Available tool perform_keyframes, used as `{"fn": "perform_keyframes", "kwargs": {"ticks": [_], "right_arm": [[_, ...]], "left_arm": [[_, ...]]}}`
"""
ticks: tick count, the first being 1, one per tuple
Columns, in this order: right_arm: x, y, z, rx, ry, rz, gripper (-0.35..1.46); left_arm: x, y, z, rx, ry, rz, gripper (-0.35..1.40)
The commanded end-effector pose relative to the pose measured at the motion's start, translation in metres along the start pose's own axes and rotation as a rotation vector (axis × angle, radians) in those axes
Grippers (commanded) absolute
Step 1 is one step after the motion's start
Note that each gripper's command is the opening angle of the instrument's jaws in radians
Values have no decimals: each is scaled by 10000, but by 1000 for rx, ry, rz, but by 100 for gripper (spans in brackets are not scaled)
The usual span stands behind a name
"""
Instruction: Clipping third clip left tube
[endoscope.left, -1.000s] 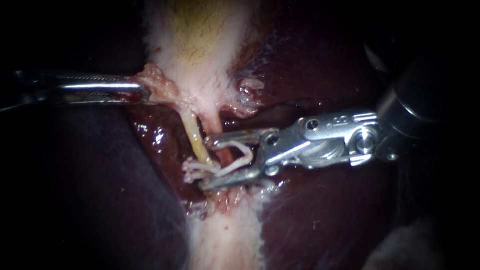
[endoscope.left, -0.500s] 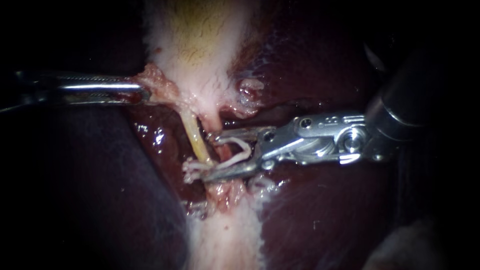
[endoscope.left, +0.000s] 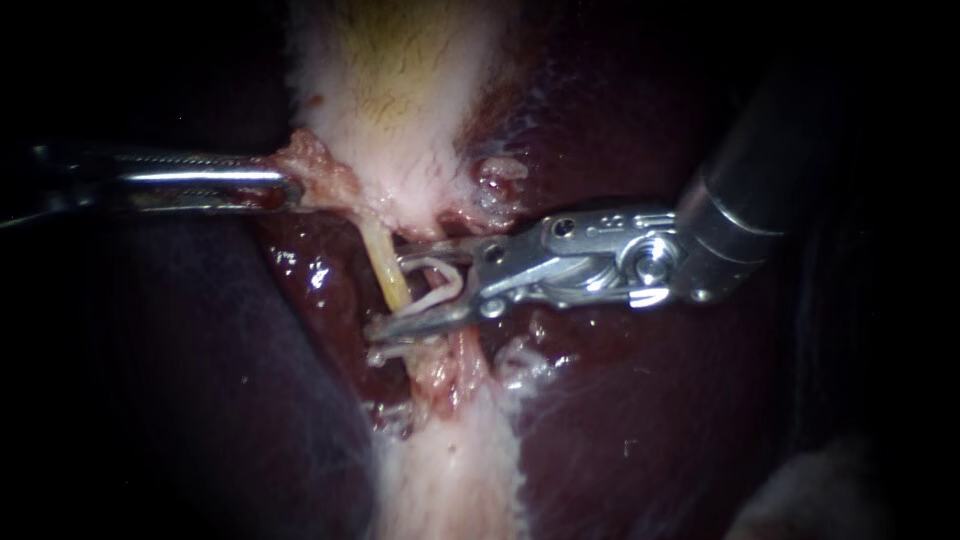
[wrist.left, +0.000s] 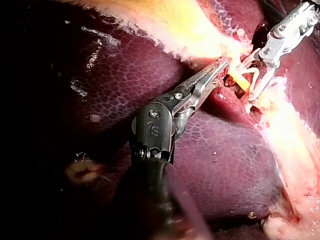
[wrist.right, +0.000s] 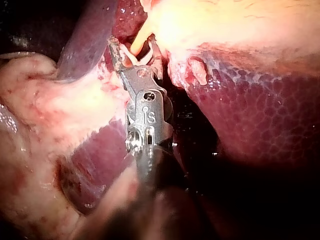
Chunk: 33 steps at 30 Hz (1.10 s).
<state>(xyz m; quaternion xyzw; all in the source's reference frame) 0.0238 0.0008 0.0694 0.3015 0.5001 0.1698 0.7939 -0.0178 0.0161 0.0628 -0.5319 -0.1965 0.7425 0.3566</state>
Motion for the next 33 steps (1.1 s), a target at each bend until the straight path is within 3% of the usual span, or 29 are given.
{"fn": "perform_keyframes", "kwargs": {"ticks": [1, 7, 13, 16, 21, 27, 33], "right_arm": [[2, 0, 2, -2, 0, 1, 50], [13, -3, 7, -1, 35, 3, 50], [30, -6, 0, 43, 169, 46, 50], [42, -8, -5, 59, 215, 66, 50], [57, -12, -12, 72, 228, 72, 50], [60, -15, -13, 94, 231, 70, 50], [66, -23, -15, 193, 248, 60, 49]], "left_arm": [[0, 0, 0, 1, 0, 0, -35], [0, 0, 1, 1, 0, 0, -35], [0, 0, 1, 1, 0, 0, -35], [0, 0, 1, 1, 0, 0, -35], [0, 0, 1, 1, 0, 0, -35], [0, 0, 1, 0, 0, 0, -35], [0, -2, 0, -1, 0, 0, -35]]}}
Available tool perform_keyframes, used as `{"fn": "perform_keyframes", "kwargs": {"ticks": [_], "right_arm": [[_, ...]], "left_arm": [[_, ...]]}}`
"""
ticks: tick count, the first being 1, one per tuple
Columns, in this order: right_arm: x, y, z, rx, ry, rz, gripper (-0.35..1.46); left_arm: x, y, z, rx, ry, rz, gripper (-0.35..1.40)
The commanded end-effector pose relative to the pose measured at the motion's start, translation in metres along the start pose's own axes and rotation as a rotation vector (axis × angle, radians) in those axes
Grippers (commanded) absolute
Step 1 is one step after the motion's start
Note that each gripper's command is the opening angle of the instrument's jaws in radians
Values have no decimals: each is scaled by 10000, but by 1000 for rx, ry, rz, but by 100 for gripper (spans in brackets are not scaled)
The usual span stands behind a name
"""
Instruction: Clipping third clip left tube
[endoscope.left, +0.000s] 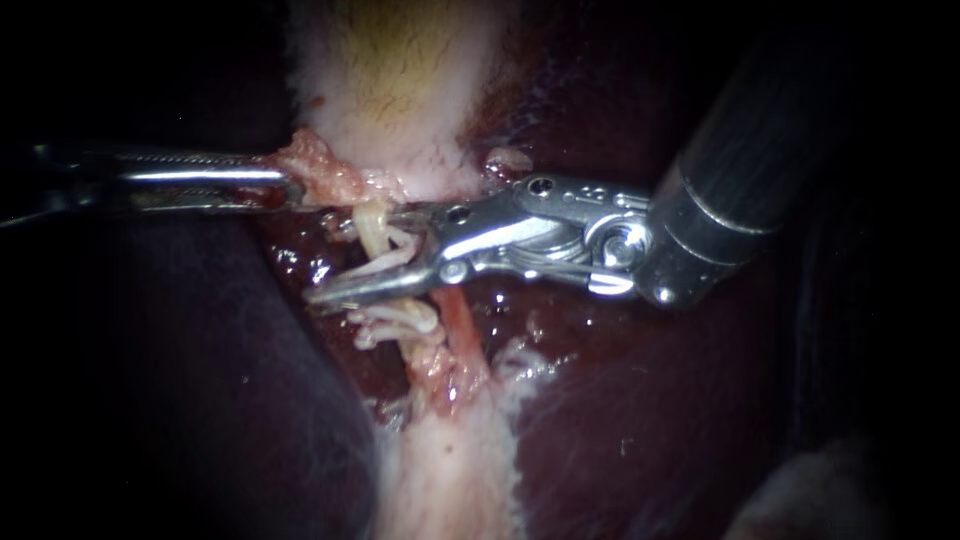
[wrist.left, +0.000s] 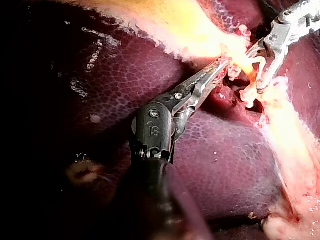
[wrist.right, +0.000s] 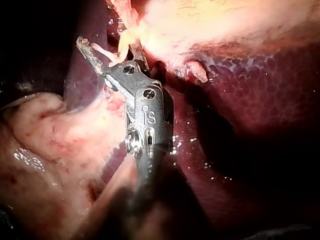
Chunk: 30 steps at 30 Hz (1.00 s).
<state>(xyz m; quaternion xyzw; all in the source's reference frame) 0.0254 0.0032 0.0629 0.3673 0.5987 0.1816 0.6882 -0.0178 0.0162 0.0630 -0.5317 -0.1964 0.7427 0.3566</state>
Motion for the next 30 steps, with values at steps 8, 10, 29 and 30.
{"fn": "perform_keyframes", "kwargs": {"ticks": [8, 10, 29, 30], "right_arm": [[26, -27, 3, 53, 47, 0, 48], [31, -31, 2, 55, 48, 2, 48], [30, -22, -15, 64, 50, 57, 24], [29, -21, -16, 66, 50, 69, 21]], "left_arm": [[-1, -3, -1, -2, 0, 0, -35], [-1, -4, -1, -2, 0, 0, -35], [-1, -4, -1, -2, 0, 0, -35], [-1, -4, -1, -2, 0, 0, -35]]}}
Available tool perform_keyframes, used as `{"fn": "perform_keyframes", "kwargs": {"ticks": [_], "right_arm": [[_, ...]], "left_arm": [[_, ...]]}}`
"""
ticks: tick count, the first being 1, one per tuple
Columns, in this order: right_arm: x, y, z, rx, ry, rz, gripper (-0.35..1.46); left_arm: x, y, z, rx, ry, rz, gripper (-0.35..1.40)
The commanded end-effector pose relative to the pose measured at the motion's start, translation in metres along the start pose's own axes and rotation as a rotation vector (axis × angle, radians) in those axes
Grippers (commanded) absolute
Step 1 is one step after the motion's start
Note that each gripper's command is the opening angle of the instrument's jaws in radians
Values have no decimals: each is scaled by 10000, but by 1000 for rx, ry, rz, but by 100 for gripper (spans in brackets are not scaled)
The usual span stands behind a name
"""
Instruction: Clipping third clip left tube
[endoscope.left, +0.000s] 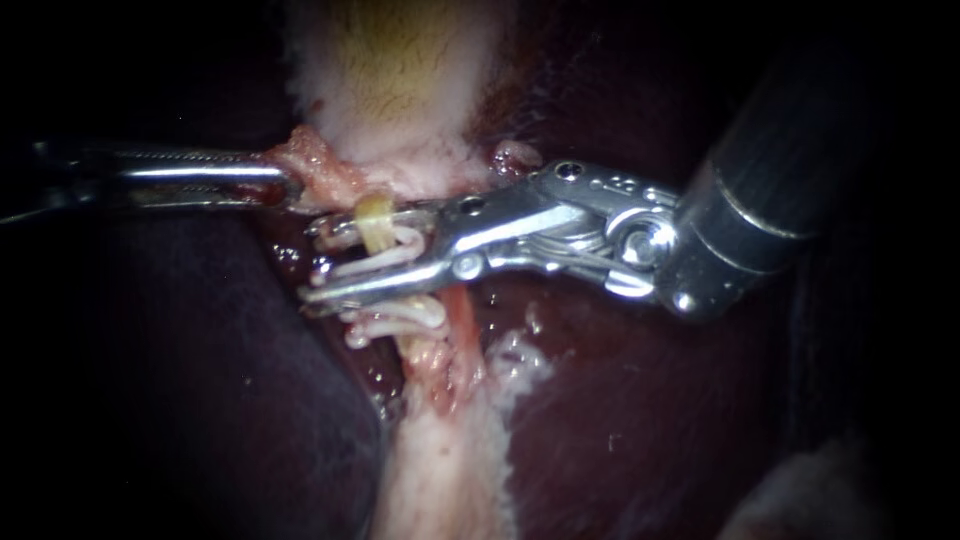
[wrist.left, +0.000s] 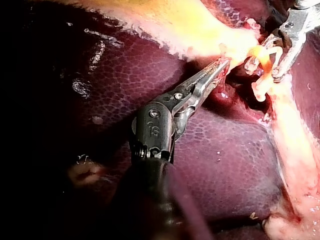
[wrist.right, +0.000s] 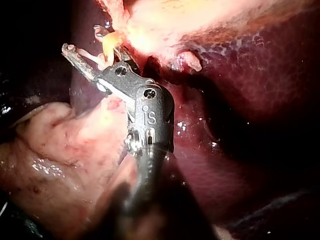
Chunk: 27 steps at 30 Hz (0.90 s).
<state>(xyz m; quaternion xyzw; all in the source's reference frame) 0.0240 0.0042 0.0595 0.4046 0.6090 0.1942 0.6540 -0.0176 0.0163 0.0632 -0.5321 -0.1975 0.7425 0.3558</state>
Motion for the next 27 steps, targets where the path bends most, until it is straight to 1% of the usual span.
{"fn": "perform_keyframes", "kwargs": {"ticks": [1, 7, 8, 11, 12, 16, 19, 27], "right_arm": [[1, 0, -1, 1, 0, 8, 20], [0, 1, -7, 5, 0, 31, -2], [0, 1, -7, 6, 0, 31, -9], [-2, 1, -11, 8, 3, 78, -32], [-2, 1, -13, 12, 2, 83, -35], [-2, 1, -21, 19, 3, 84, -35], [-3, 3, -23, 8, -18, 87, -35], [-4, 4, -25, 9, -18, 92, -35]], "left_arm": [[0, 0, 0, 0, 0, 0, -35], [0, 0, 0, 0, 0, 0, -35], [0, 0, 0, 0, 0, 0, -35], [0, 0, 0, 1, 0, 0, -35], [0, 0, 0, 1, 0, 0, -35], [0, -1, 1, 1, 0, 0, -35], [0, -1, 1, 1, 0, 0, -35], [0, -1, 1, 1, 0, 0, -35]]}}
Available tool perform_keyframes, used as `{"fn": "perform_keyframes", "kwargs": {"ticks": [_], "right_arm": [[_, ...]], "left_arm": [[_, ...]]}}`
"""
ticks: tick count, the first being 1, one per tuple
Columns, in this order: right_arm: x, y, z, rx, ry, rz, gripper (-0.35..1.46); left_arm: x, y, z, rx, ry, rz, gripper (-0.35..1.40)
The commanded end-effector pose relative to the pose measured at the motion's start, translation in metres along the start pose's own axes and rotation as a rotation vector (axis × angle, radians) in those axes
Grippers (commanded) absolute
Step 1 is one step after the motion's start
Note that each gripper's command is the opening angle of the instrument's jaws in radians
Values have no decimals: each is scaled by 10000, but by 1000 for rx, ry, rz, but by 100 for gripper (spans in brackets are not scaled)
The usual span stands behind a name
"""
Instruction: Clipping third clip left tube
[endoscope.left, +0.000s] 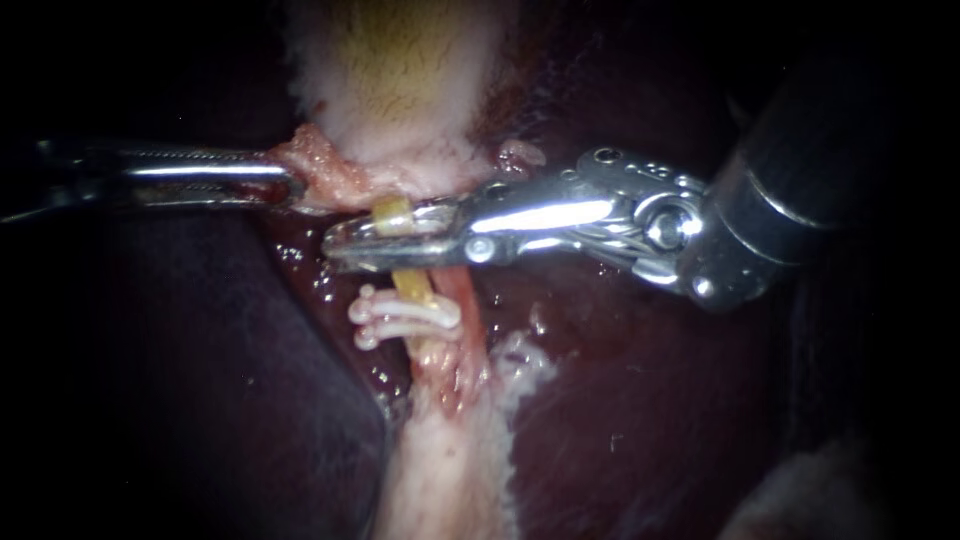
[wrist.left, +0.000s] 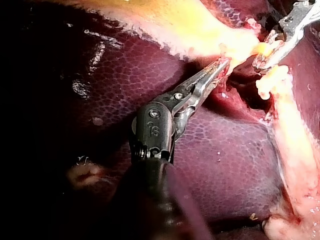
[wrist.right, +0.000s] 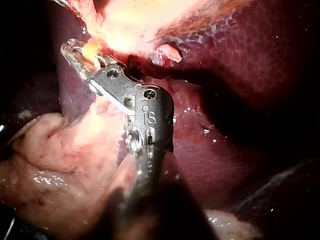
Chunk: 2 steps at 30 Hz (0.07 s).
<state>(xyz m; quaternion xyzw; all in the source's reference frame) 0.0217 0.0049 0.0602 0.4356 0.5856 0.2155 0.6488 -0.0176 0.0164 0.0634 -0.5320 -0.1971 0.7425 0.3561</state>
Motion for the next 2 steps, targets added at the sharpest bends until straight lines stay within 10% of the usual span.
{"fn": "perform_keyframes", "kwargs": {"ticks": [1, 2], "right_arm": [[-1, 0, 0, 0, 1, 5, -35], [-1, 0, 0, 0, 1, 17, -35]], "left_arm": [[0, 0, 0, 0, 0, 0, -35], [0, 0, 0, 3, 1, 0, -35]]}}
